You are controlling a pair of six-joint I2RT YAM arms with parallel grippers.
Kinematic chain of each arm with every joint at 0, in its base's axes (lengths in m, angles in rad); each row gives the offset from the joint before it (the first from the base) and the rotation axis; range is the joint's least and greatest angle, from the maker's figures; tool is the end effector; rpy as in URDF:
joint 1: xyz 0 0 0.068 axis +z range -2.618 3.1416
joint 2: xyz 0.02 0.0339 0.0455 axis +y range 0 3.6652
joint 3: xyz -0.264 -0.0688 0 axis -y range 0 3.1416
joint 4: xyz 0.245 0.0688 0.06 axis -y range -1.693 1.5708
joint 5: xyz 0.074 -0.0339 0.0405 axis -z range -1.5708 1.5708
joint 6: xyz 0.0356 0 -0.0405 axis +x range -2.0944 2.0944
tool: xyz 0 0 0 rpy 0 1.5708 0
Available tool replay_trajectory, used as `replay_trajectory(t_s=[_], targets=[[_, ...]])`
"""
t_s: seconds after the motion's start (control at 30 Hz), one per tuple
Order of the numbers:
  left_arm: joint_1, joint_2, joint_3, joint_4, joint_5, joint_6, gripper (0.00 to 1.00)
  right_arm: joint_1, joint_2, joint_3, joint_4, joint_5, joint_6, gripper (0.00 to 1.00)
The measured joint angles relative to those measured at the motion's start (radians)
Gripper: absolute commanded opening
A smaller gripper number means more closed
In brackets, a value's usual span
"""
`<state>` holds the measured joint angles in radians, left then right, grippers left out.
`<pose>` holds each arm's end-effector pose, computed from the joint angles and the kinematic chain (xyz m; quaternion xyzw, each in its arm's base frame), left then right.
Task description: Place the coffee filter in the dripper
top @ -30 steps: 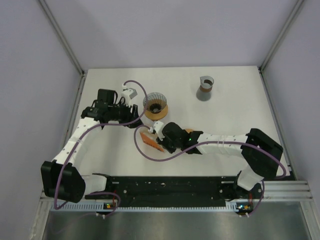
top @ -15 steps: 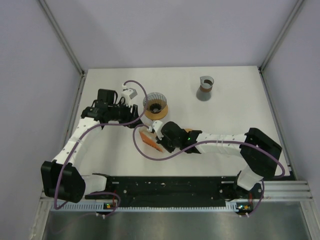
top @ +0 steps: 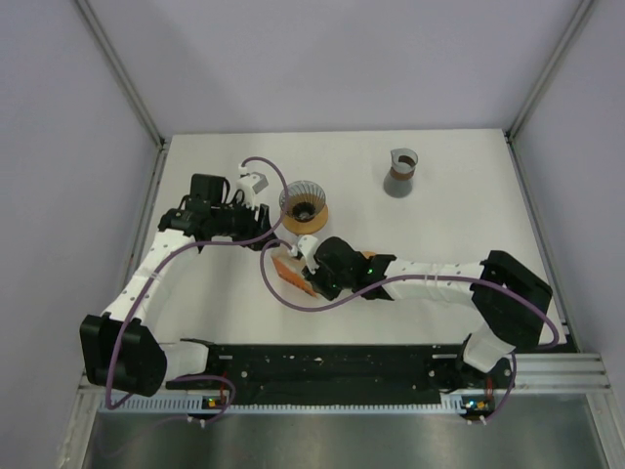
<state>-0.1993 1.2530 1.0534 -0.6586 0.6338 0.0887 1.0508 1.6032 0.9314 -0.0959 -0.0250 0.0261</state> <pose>0.2474 -0.0715 0.2968 0.2354 0.8657 -0.3099 0.3148 0.1664 0.2925 0.1957 -0.4555 0.7998 0.2103 0.3296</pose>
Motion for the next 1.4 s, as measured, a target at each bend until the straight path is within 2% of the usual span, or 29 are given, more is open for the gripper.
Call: replay_trajectory(t_s=[0.43,0.6,0.97,1.4], targets=[[0.000,0.000,0.000,0.000,0.000,0.000,0.57,0.000,0.016,0.005,-0.002,0.043,0.028,0.11],[0.000,0.000,0.000,0.000,0.000,0.000,0.57,0.000,0.029,0.019,0.000,0.058,0.029,0.00],[0.000,0.000,0.000,0.000,0.000,0.000,0.57,0.000,0.021,0.019,-0.009,0.069,0.025,0.00],[0.000,0.000,0.000,0.000,-0.003,0.000,0.57,0.000,-0.109,-0.023,-0.035,0.068,0.006,0.00]])
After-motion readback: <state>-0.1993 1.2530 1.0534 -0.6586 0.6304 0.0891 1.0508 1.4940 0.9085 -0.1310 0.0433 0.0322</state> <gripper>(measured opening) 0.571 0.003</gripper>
